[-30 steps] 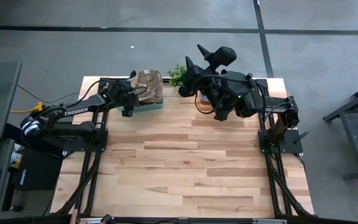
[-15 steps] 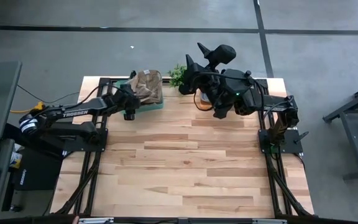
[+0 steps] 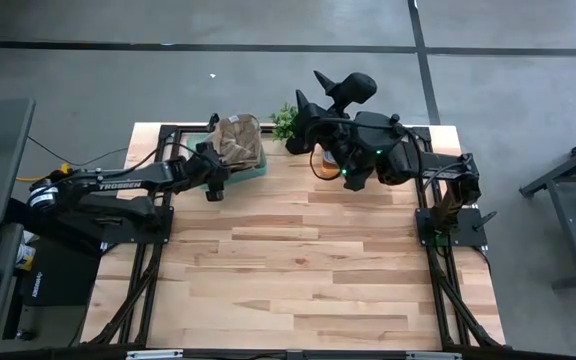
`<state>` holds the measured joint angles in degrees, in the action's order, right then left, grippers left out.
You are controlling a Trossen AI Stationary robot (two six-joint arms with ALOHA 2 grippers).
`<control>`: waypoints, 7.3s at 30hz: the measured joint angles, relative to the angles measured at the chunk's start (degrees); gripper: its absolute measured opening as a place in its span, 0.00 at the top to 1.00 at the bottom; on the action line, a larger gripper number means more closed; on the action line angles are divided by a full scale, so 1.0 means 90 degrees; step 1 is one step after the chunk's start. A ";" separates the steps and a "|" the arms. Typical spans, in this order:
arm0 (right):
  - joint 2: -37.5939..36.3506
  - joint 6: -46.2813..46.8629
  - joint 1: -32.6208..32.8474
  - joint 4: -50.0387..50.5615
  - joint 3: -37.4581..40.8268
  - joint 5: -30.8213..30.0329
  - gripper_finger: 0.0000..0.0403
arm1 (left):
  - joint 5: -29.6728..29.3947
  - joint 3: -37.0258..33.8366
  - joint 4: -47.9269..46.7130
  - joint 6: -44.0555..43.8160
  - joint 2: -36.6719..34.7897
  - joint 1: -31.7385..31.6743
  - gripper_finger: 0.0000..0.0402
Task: Pick & Place hat
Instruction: Put the brown cap into the blue bin
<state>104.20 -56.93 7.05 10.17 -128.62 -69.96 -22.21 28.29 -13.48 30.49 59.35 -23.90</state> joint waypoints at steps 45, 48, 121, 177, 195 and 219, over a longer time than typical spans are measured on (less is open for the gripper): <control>0.0005 0.8375 -0.1881 0.0932 0.3368 0.6036 0.61 | 0.2288 0.1450 -0.1873 -0.9602 -0.4020 0.0119 0.31; 0.0005 0.8710 -0.2260 0.0595 0.3597 0.6475 0.63 | 0.2308 0.1459 -0.2100 -0.9899 -0.4610 0.0119 0.31; 0.3323 0.8428 -0.3670 0.2895 -0.0491 0.7960 0.67 | 0.2413 0.1457 -0.3569 -1.1041 -0.6204 0.0119 0.31; 0.3143 1.1442 -0.2992 0.1684 0.1430 0.7165 0.89 | 0.2762 0.1455 -0.3904 -1.1045 -0.6204 0.0117 0.31; 0.3143 1.0836 -0.2991 0.1177 0.1430 0.8197 0.99 | 0.2761 0.1455 -0.3904 -1.1046 -0.6204 0.0117 0.31; 0.3583 0.9003 -0.2946 0.1224 0.1430 0.8833 1.00 | 0.2737 0.1455 -0.3902 -1.1085 -0.6204 0.0117 0.31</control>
<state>136.45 24.09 -19.47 21.19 -115.74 9.53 2.42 41.39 -48.60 -69.28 3.51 -22.85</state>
